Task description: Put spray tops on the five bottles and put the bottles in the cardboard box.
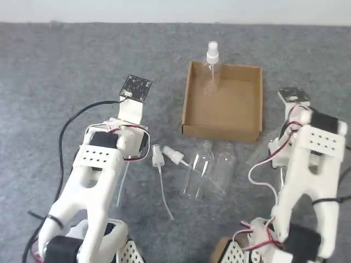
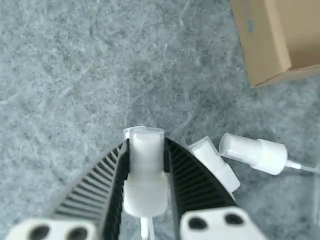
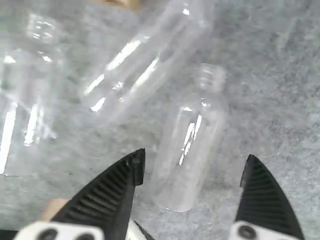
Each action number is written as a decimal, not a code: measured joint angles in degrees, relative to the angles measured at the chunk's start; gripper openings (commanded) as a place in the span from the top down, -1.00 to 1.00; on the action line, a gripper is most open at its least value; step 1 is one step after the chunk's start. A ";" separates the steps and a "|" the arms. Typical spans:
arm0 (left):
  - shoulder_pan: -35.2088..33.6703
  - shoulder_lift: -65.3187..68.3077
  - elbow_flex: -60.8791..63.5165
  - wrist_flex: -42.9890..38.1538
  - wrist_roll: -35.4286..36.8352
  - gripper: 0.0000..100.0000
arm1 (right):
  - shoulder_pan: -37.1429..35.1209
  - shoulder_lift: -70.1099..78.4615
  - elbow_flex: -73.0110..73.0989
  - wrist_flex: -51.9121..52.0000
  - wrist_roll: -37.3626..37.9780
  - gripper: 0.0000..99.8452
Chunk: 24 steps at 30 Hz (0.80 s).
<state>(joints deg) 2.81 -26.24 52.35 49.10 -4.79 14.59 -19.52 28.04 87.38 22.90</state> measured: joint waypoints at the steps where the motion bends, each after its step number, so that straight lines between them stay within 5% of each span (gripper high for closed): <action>1: 0.00 0.00 0.00 0.00 0.00 0.98 | -0.88 -0.35 0.88 0.09 -0.62 0.44; 11: 0.00 0.00 0.00 0.00 0.00 0.98 | 4.13 -0.53 16.00 -13.19 -0.97 0.45; 24: 0.00 0.00 0.00 0.00 0.00 0.98 | 22.77 -0.53 16.88 -18.81 13.54 0.45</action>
<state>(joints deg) 2.81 -26.24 52.35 49.10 -4.79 37.36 -20.04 44.92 68.57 36.44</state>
